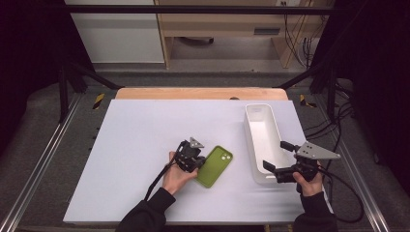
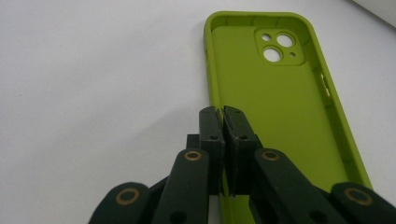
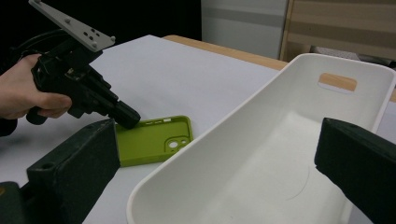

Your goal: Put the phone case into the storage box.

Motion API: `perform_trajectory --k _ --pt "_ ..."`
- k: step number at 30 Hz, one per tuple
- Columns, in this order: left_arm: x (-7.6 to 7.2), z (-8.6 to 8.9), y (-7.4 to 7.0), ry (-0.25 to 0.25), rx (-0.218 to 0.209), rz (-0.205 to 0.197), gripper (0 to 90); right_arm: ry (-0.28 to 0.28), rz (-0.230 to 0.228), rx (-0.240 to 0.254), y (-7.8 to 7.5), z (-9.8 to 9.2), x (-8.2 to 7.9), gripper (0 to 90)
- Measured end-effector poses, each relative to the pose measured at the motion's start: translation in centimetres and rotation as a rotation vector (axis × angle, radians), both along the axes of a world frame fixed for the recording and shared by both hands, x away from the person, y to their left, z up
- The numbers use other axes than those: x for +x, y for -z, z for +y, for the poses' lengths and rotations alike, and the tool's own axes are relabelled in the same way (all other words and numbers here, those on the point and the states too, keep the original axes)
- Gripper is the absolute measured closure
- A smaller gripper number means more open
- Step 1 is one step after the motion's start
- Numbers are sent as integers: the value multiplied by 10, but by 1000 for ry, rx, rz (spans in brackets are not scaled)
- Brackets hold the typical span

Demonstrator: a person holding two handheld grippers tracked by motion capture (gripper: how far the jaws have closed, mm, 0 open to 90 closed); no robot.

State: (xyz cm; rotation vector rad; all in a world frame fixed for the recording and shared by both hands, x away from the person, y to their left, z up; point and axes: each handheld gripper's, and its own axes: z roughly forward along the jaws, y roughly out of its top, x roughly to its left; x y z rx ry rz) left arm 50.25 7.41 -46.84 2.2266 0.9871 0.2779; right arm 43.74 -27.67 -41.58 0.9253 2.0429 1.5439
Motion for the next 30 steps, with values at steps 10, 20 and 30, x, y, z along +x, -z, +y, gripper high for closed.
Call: perform_trajectory --k 10,20,30 --pt "-2 -1 0 16 15 -30 878 0 0 1 0 0 0 5" --pt "-3 7 -10 23 -28 -47 879 0 0 4 0 0 0 5" --pt "-6 16 -23 35 -64 -66 878 0 0 6 0 0 0 5"
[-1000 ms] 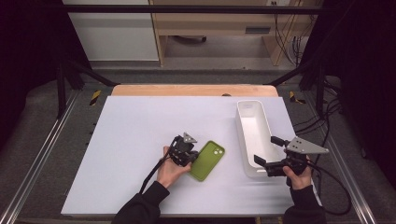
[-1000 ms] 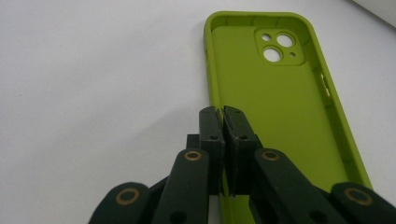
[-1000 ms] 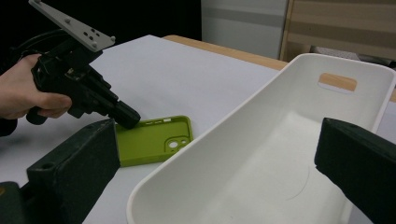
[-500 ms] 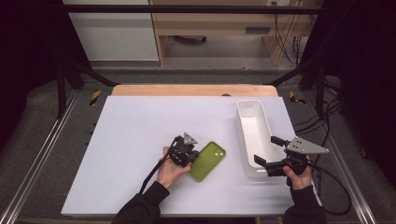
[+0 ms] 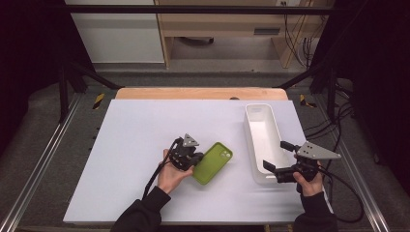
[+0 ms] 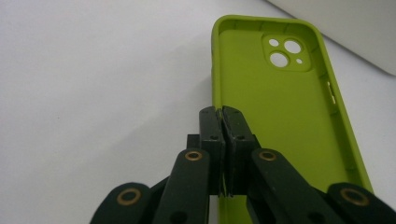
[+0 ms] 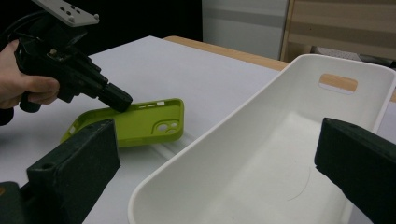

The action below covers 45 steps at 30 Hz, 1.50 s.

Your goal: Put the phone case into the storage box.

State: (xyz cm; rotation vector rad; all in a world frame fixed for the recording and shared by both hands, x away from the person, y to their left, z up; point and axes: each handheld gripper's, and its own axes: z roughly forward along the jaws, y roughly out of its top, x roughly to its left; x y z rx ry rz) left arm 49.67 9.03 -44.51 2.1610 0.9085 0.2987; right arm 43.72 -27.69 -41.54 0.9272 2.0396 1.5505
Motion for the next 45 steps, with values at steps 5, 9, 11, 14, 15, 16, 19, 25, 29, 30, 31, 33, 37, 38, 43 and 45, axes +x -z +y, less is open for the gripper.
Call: perform_trajectory --k 5,9,11,14,15,16,19,25,29,30,31,33,37,38,43,45 --pt "-2 4 -8 10 -10 -15 878 0 3 1 0 0 0 5" --pt "-6 6 -15 19 -17 -31 878 -1 3 2 0 0 0 5" --pt "-8 8 -18 23 -18 -40 878 -1 2 3 -1 0 0 5" --pt "-11 12 -22 29 -18 -50 878 -2 6 3 -1 1 0 5" --pt "-12 13 -23 32 -18 -52 878 -2 6 2 -1 1 0 5" --pt "-13 14 -24 35 -19 -55 878 -2 6 2 -1 1 0 5" --pt "-16 18 -26 37 -24 -63 878 -5 8 2 -1 1 0 5" --pt "-20 27 -29 44 -22 -72 878 -11 5 -2 -1 2 0 5" --pt "-23 35 -31 43 -30 -84 878 -18 5 -2 -2 4 -1 4" --pt "-24 37 -32 42 -29 -87 878 -20 5 -2 -2 5 -1 5" --pt "-25 39 -32 40 -33 -91 878 -21 6 -4 -2 5 -1 5" --pt "-26 42 -33 39 -43 -94 878 -26 7 -4 -2 6 -1 5" --pt "-28 46 -35 39 -51 -100 878 -27 7 -5 -4 9 -1 5" --pt "-29 47 -36 38 -51 -102 878 -27 6 -4 -4 10 -1 5" --pt "-32 52 -38 47 -51 -118 878 -29 11 0 -7 14 -2 5" --pt "-33 55 -38 47 -46 -123 878 -31 12 -3 -8 16 -2 5"
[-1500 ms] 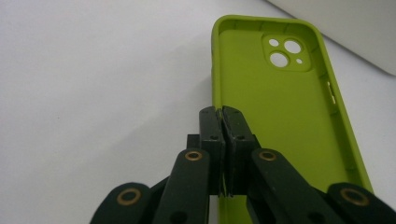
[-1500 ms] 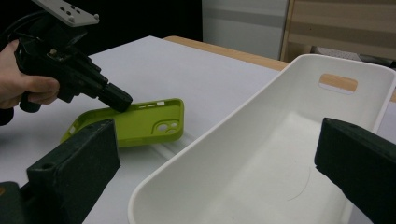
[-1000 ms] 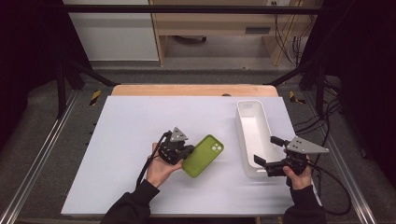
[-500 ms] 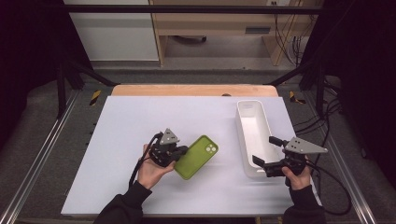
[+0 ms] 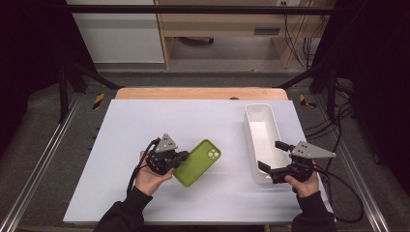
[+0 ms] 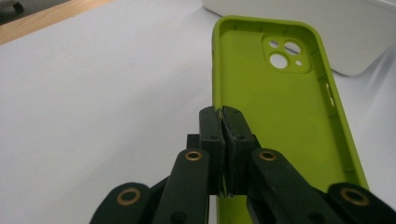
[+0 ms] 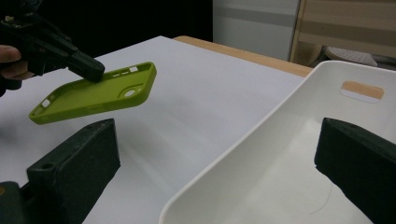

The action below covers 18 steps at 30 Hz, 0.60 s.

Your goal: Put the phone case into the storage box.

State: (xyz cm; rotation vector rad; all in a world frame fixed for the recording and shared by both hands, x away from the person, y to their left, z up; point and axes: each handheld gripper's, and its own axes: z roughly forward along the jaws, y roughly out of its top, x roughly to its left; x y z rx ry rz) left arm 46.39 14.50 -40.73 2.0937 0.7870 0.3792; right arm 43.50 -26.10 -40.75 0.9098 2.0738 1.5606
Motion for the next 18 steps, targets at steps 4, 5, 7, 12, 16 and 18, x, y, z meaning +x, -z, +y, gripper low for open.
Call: perform_trajectory --k 4,5,7,12,16,18 --pt "-1 6 1 -4 -6 2 878 -11 -1 -12 -3 6 -1 5" --pt "-1 7 2 -4 -8 3 878 -11 -2 -19 -4 8 -2 5" --pt "-2 9 2 -6 -12 5 877 -19 -5 -26 -5 11 -2 5" --pt "-4 12 1 -2 -16 -5 878 -34 0 -33 -8 19 -3 6" --pt "-6 14 -2 1 -24 -11 878 -44 4 -37 -10 25 -4 6" --pt "-7 14 -3 -2 -24 -16 877 -48 9 -38 -10 28 -4 6"
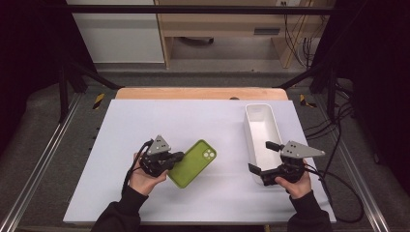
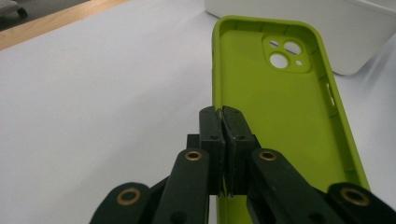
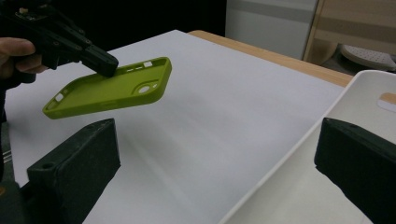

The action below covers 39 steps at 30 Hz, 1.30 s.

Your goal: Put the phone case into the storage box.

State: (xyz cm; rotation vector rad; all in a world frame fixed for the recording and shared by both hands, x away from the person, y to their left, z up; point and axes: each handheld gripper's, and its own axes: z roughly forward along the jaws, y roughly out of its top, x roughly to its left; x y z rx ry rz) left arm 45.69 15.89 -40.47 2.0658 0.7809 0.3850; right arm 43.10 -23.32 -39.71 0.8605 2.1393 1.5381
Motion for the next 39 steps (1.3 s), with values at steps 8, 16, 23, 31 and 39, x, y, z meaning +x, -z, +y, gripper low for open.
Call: perform_trajectory --k 8,16,23,31,39 --pt "-4 -3 -2 11 10 -16 878 -20 28 -2 -2 15 0 6" --pt "-6 -7 -1 18 15 -17 878 -33 42 -17 -1 25 0 6" --pt "-8 -11 -1 30 21 -20 878 -51 57 -19 0 35 1 6" --pt "-12 -17 -1 46 25 -29 878 -59 71 -33 2 46 2 7" --pt "-14 -22 0 58 34 -32 878 -63 81 -46 3 54 4 9"
